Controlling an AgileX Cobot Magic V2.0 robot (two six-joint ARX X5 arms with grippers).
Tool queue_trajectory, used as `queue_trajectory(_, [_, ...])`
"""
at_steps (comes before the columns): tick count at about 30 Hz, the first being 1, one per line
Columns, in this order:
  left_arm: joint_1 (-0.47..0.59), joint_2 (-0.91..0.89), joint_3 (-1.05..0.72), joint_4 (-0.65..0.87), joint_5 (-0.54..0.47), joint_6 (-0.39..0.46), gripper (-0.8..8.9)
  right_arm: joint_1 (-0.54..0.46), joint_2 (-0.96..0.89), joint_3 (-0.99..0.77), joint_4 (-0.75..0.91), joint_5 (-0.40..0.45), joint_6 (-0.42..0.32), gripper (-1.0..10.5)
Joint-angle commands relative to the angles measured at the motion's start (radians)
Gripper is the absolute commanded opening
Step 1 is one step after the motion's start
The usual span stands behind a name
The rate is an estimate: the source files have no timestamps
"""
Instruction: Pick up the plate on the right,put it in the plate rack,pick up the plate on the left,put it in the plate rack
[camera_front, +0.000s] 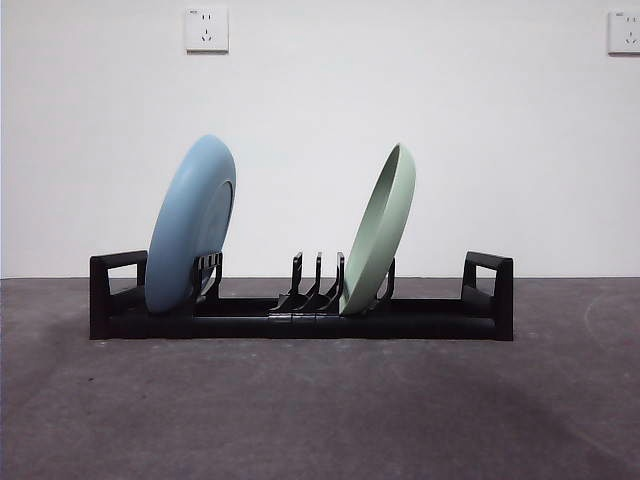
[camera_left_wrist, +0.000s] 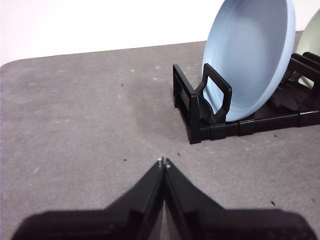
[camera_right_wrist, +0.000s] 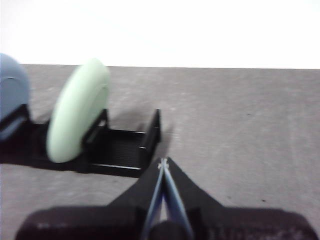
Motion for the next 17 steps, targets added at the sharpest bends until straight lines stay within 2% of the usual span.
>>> queue_trajectory(1, [0.003, -0.003, -0.015, 0.004, -0.001, -0.006, -0.03, -0.036, -0.072, -0.111, 0.079, -0.024, -0.018, 0.0])
queue_trajectory(6, [0.002, -0.003, -0.015, 0.004, -0.001, -0.006, -0.03, -0.077, -0.173, -0.287, 0.2, -0.153, -0.017, 0.0])
queue_trajectory(17, [0.002, -0.003, -0.015, 0.004, -0.001, -0.006, -0.03, -0.076, -0.2, -0.407, 0.226, -0.155, 0.006, 0.0])
